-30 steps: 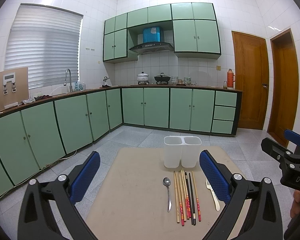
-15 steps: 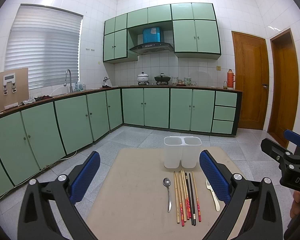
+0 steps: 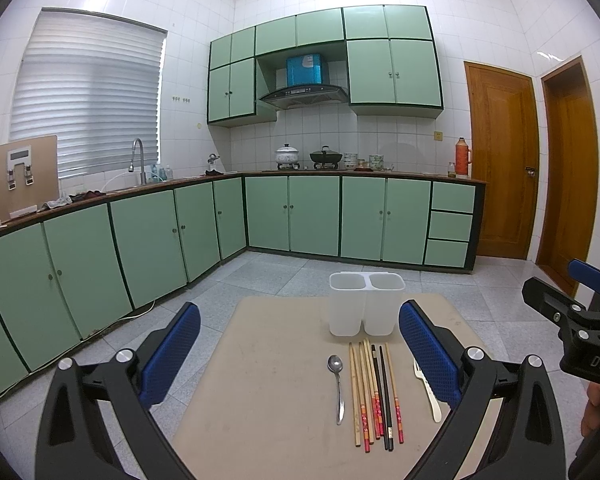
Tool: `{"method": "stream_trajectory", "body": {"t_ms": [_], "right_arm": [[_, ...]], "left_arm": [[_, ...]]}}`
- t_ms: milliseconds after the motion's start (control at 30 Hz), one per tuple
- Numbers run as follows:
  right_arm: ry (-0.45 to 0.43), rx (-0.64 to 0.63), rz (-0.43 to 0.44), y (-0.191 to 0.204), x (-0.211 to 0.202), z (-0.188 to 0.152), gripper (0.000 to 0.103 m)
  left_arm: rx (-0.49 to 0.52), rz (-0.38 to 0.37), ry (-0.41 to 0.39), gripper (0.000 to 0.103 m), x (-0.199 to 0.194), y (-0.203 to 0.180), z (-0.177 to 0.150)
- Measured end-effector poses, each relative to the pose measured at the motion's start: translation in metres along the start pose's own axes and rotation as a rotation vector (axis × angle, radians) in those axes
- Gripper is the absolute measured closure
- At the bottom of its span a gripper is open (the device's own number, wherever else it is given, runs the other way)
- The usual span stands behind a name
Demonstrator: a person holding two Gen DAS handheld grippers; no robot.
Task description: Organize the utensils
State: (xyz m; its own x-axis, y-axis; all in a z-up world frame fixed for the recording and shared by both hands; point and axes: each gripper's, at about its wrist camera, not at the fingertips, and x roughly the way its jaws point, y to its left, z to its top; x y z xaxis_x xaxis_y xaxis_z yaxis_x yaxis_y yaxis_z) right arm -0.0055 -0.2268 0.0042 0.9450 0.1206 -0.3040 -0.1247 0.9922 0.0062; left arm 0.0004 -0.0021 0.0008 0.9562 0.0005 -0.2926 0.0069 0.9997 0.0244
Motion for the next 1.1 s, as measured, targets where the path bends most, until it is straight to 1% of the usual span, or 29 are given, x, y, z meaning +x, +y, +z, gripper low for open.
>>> {"method": "stream_trajectory", "body": {"t_ms": [700,900,1100], "right_arm": [[0.019,0.003,-0.005,-0.002,0.009,-0.003,0.005],[0.057,0.008,-0.017,-0.007,0.024,-0.008,0.005],[0.127,0.027,-0.042,-0.013,0.051,-0.023,0.005]], "left_arm": [[-0.001,0.001,0.012,0.006,0.004,0.006,0.002],[-0.003,0.014,0.049,0.006,0.023,0.008,-0.004],[0.001,0.049,0.129,0.006,0.062,0.012,-0.017]]}}
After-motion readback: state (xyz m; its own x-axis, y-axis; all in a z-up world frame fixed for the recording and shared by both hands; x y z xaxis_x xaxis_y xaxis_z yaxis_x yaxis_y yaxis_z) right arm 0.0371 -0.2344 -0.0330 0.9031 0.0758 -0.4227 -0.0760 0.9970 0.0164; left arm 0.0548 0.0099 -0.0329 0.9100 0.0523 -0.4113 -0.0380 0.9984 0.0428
